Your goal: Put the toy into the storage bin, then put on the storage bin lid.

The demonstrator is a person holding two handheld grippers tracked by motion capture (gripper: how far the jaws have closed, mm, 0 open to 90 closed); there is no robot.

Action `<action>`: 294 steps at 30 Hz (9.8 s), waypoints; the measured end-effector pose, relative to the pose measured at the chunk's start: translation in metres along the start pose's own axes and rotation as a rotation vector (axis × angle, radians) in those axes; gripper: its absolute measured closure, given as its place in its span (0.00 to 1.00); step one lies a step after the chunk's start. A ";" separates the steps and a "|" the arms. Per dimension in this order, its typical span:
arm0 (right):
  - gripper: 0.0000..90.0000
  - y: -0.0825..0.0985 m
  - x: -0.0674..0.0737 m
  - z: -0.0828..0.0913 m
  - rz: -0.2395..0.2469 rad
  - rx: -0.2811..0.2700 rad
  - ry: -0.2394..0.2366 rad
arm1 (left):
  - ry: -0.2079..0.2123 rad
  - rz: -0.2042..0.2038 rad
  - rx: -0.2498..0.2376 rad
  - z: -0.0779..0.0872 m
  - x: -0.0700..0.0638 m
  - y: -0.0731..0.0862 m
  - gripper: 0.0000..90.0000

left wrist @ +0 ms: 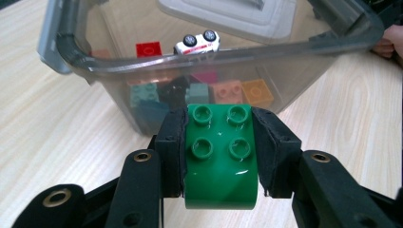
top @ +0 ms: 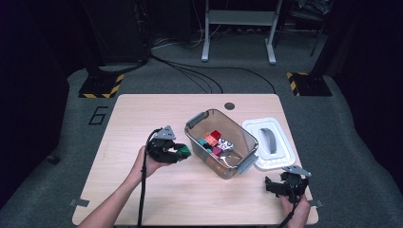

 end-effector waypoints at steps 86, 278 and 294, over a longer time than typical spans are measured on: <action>0.00 0.000 0.000 0.000 0.001 0.001 0.001 | -0.086 0.039 0.074 -0.023 0.010 -0.060 0.26; 0.74 -0.218 0.098 0.069 0.316 -0.087 -0.260 | -0.359 0.240 0.091 0.001 0.052 0.163 0.00; 0.74 -0.199 0.129 0.047 0.351 -0.028 -0.332 | -0.359 0.241 0.090 0.001 0.052 0.163 0.00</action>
Point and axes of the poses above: each handheld gripper's, and its own axes: z roughly backward along the jaws, y roughly out of its underside, x roughly to its left, the point moved 3 cm from there along -z, roughly forward along the jaws, and after that the axes turned 4 degrees about x, right-handed, at the moved point
